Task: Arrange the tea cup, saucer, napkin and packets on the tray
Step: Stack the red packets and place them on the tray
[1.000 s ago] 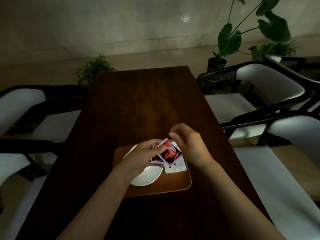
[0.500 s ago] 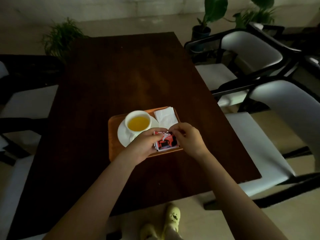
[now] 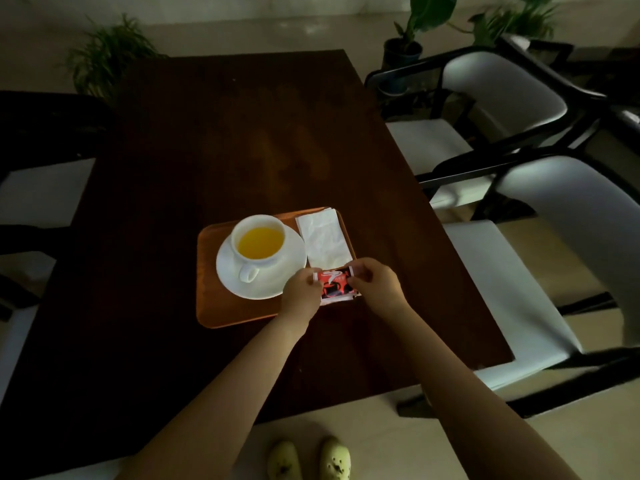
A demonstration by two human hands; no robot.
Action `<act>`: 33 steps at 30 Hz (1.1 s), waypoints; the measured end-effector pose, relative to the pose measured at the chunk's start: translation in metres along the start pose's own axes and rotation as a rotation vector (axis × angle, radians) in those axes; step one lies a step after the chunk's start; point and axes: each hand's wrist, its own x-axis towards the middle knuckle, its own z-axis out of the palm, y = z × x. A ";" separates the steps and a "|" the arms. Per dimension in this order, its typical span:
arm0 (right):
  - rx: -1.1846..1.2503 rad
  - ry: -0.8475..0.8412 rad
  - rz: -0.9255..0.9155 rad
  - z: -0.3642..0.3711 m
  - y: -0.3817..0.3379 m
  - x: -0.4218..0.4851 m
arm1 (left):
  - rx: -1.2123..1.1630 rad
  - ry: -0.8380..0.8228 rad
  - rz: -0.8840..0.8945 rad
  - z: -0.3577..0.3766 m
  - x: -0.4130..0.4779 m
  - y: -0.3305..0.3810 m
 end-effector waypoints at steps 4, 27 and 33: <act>-0.063 0.003 -0.005 0.006 0.011 0.025 | 0.080 0.213 0.034 0.016 0.016 -0.004; -0.490 0.064 -0.233 0.016 0.045 0.039 | 0.407 0.316 0.093 0.036 0.017 -0.012; -0.403 0.084 -0.298 0.011 0.037 0.040 | 0.303 0.308 0.082 0.005 -0.004 -0.016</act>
